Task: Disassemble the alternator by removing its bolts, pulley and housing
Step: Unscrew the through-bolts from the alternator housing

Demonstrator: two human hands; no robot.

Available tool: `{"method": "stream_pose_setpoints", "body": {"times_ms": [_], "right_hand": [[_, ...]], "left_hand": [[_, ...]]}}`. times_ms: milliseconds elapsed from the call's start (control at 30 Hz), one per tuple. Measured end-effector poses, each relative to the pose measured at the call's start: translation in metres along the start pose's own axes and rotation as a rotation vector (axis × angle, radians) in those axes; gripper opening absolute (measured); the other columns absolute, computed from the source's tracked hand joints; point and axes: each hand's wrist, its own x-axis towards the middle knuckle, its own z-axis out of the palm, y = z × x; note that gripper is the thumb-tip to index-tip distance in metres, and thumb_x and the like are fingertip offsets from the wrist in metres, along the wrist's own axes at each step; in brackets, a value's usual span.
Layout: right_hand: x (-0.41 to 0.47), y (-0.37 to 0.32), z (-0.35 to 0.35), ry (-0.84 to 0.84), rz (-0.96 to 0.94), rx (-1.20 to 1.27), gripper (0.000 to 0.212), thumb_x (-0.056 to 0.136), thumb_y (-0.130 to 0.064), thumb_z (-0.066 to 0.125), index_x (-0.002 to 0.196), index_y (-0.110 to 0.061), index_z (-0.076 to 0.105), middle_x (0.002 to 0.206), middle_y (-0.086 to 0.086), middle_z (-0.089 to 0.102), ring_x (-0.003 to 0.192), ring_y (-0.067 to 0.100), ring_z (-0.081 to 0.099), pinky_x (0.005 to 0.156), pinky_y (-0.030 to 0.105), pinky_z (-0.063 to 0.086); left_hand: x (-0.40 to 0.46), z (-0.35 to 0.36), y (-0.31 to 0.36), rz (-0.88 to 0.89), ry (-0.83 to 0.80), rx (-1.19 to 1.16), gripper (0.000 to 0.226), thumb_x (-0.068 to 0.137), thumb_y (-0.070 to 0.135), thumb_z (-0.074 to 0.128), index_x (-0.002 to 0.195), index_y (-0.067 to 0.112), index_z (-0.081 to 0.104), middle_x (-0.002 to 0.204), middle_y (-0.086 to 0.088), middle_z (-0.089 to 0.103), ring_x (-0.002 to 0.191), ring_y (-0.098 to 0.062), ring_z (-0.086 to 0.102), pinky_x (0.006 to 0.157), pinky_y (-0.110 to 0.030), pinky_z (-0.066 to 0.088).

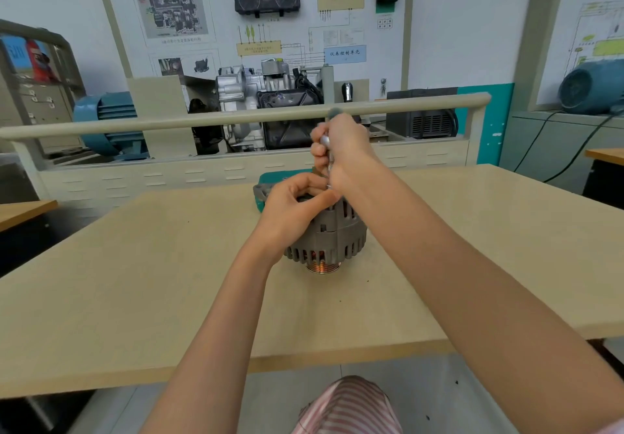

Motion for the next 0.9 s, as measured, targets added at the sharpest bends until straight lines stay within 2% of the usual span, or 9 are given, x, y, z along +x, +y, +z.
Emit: {"method": "stream_pose_setpoints", "body": {"times_ms": [100,200,267,333,500,633,733,800,900], "right_hand": [[0.001,0.005,0.003,0.191,-0.090,0.193,0.034,0.095,-0.004,0.028,0.126,-0.013,0.038,0.073,0.005,0.055,0.042,0.009,0.042,0.030,0.012,0.028],[0.001,0.001,0.002,0.172,-0.047,0.257,0.029,0.094,-0.003,0.028,0.118,-0.008,0.044,0.061,0.004,0.050,0.035,0.008,0.045,0.034,0.014,0.032],[0.003,-0.003,0.000,0.055,0.029,0.202,0.022,0.092,-0.002,0.026,0.088,-0.009,0.047,0.056,0.002,0.046,0.030,0.006,0.041,0.036,0.015,0.028],[0.007,-0.008,-0.004,-0.126,0.157,0.114,0.025,0.091,-0.003,0.027,0.077,-0.009,0.047,0.046,-0.003,0.042,0.030,0.005,0.037,0.035,0.014,0.025],[0.011,-0.018,-0.013,-0.464,0.385,-0.013,0.025,0.097,-0.007,0.033,0.101,0.003,0.055,0.044,-0.010,0.040,0.030,0.002,0.034,0.033,0.012,0.025],[0.005,-0.010,-0.005,-0.235,0.208,0.023,0.023,0.093,-0.001,0.030,0.087,-0.005,0.052,0.043,-0.006,0.043,0.029,0.002,0.034,0.033,0.014,0.024],[0.001,0.004,0.005,0.144,-0.093,0.175,0.034,0.093,0.000,0.028,0.121,-0.012,0.043,0.068,0.006,0.051,0.033,0.004,0.040,0.031,0.014,0.026],[0.003,0.007,0.006,0.180,-0.139,0.231,0.043,0.093,0.001,0.027,0.132,-0.016,0.035,0.067,0.005,0.047,0.037,0.006,0.042,0.030,0.014,0.027],[0.004,-0.002,0.003,0.016,0.022,0.106,0.025,0.090,0.002,0.025,0.097,-0.009,0.046,0.050,0.003,0.045,0.030,0.004,0.038,0.032,0.013,0.024]], "left_hand": [[0.000,0.000,-0.001,-0.010,0.011,0.013,0.017,0.085,0.014,0.065,0.080,0.030,0.068,0.080,0.008,0.072,0.077,-0.003,0.065,0.068,-0.020,0.048],[0.000,0.000,-0.001,-0.006,0.006,0.019,0.015,0.085,0.018,0.065,0.082,0.032,0.069,0.082,0.008,0.072,0.081,-0.005,0.066,0.070,-0.022,0.048],[-0.001,-0.001,0.002,-0.009,-0.021,0.008,0.015,0.087,0.020,0.065,0.083,0.033,0.070,0.082,0.011,0.073,0.081,-0.002,0.066,0.069,-0.016,0.047],[-0.002,-0.001,0.004,-0.026,-0.050,-0.013,0.013,0.088,0.021,0.064,0.084,0.031,0.071,0.084,0.010,0.074,0.080,-0.001,0.067,0.066,-0.011,0.047],[0.000,0.001,0.003,-0.068,0.004,-0.009,0.009,0.084,0.023,0.069,0.089,0.016,0.073,0.089,0.001,0.074,0.083,-0.010,0.068,0.071,-0.020,0.048],[0.000,0.004,0.002,-0.054,0.039,-0.009,0.007,0.083,0.022,0.070,0.079,0.028,0.070,0.079,0.007,0.073,0.077,-0.005,0.065,0.067,-0.017,0.045],[0.000,0.002,0.000,-0.036,0.044,0.022,0.016,0.085,0.015,0.065,0.079,0.029,0.069,0.081,0.004,0.073,0.078,-0.007,0.066,0.070,-0.024,0.050],[0.000,0.002,0.001,-0.028,0.045,0.042,0.016,0.085,0.015,0.064,0.081,0.029,0.069,0.084,0.002,0.073,0.080,-0.008,0.066,0.072,-0.025,0.051],[0.000,0.002,0.002,-0.035,0.024,0.010,0.008,0.085,0.019,0.067,0.083,0.026,0.070,0.081,0.004,0.073,0.079,-0.007,0.067,0.068,-0.018,0.048]]}}
